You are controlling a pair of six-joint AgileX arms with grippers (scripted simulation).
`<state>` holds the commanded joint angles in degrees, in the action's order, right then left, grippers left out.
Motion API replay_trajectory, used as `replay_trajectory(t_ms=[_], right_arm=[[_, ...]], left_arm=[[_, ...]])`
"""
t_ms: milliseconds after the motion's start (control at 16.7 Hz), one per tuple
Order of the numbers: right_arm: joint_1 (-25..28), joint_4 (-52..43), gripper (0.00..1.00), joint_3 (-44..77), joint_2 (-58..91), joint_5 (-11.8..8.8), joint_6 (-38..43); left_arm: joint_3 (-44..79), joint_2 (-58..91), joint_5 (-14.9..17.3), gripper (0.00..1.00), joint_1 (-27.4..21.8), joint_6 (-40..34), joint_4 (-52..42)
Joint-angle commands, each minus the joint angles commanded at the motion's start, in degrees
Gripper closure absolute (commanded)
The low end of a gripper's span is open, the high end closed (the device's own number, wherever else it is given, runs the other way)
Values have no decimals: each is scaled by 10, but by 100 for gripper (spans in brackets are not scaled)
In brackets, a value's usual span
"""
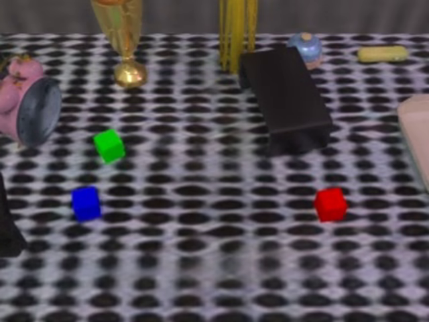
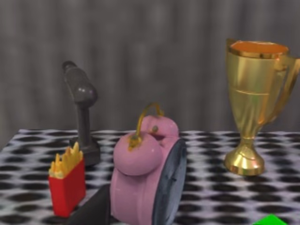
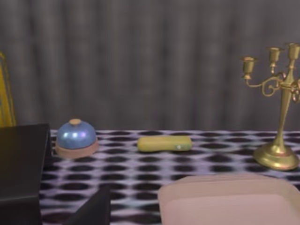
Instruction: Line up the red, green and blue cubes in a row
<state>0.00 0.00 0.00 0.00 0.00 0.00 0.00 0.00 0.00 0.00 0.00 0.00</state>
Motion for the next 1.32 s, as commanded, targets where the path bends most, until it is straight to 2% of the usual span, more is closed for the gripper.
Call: replay_trajectory(t_ms=[240,480,1320], right_arm=[[6,-12,0,17,18,-1,3],[34,-76,0,115,126,-1,20],[195,-473,0,662,927,2,119]], left_arm=[[0,0,0,0,0,0,0],[0,0,0,0,0,0,0],[0,0,0,0,0,0,0]])
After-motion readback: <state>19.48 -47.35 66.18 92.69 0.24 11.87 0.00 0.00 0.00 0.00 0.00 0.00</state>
